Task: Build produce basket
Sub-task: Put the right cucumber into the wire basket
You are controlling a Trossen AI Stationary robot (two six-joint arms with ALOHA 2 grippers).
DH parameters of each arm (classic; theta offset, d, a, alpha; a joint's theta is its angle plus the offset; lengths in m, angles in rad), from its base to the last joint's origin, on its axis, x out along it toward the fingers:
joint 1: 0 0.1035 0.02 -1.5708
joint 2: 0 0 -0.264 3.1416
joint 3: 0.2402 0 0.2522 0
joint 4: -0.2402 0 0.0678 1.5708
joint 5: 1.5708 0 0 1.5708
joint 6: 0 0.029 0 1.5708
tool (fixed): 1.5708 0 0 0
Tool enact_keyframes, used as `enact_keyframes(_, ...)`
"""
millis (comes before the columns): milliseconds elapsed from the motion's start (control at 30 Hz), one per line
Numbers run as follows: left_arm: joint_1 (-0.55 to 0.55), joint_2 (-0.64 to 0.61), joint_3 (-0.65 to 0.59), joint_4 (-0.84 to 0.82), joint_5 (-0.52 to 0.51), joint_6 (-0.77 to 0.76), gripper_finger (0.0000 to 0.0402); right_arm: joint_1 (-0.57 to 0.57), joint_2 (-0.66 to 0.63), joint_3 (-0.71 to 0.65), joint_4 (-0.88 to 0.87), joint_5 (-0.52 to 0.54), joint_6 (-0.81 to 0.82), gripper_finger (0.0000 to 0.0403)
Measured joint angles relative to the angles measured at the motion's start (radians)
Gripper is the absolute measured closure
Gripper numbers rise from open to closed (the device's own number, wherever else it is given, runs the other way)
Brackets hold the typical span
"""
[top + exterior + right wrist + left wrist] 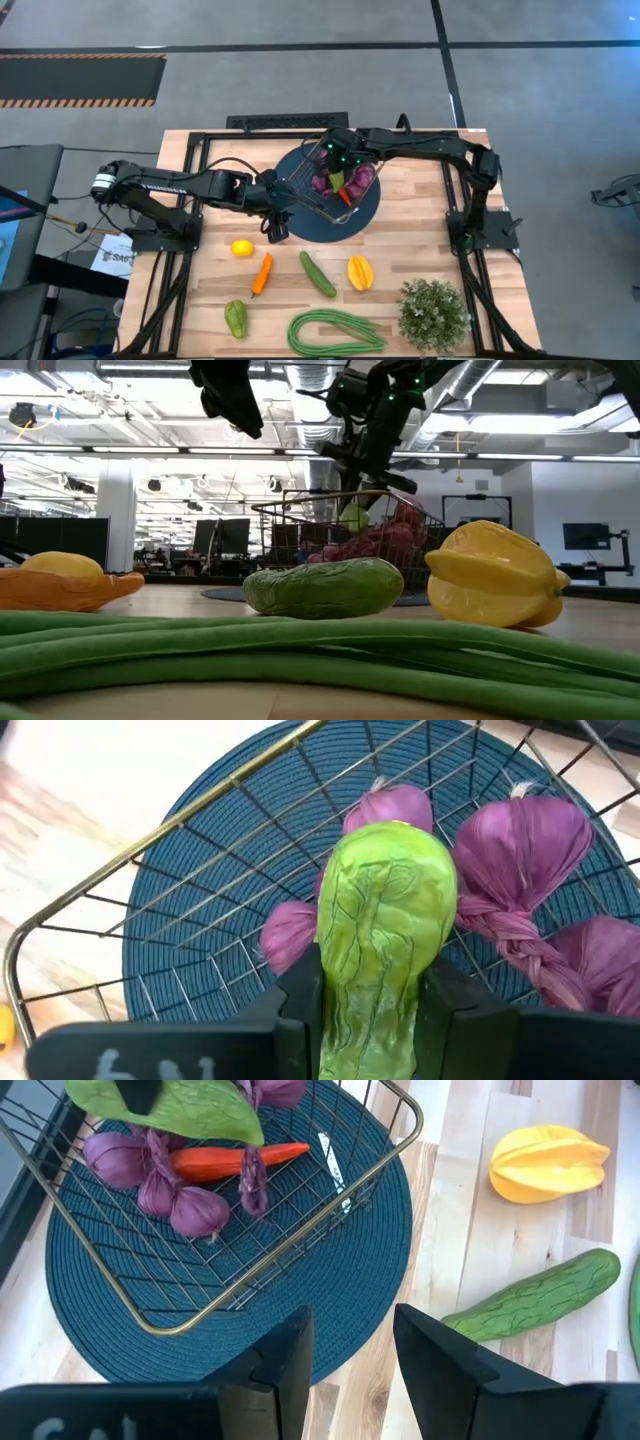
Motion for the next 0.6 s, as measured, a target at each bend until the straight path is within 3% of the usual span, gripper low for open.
enact_keyframes(300, 0.0, 0.0, 0.0, 0.0, 0.0, 0.0, 0.0272, 0.001, 0.053, 0.002, 0.023, 0.05, 0.01, 0.0301)
enact_keyframes(600, 0.0, 0.0, 0.0, -0.008, 0.001, -0.01, 0.0272, 0.0, 0.141, 0.003, 0.083, -0.018, 0.011, 0.0301)
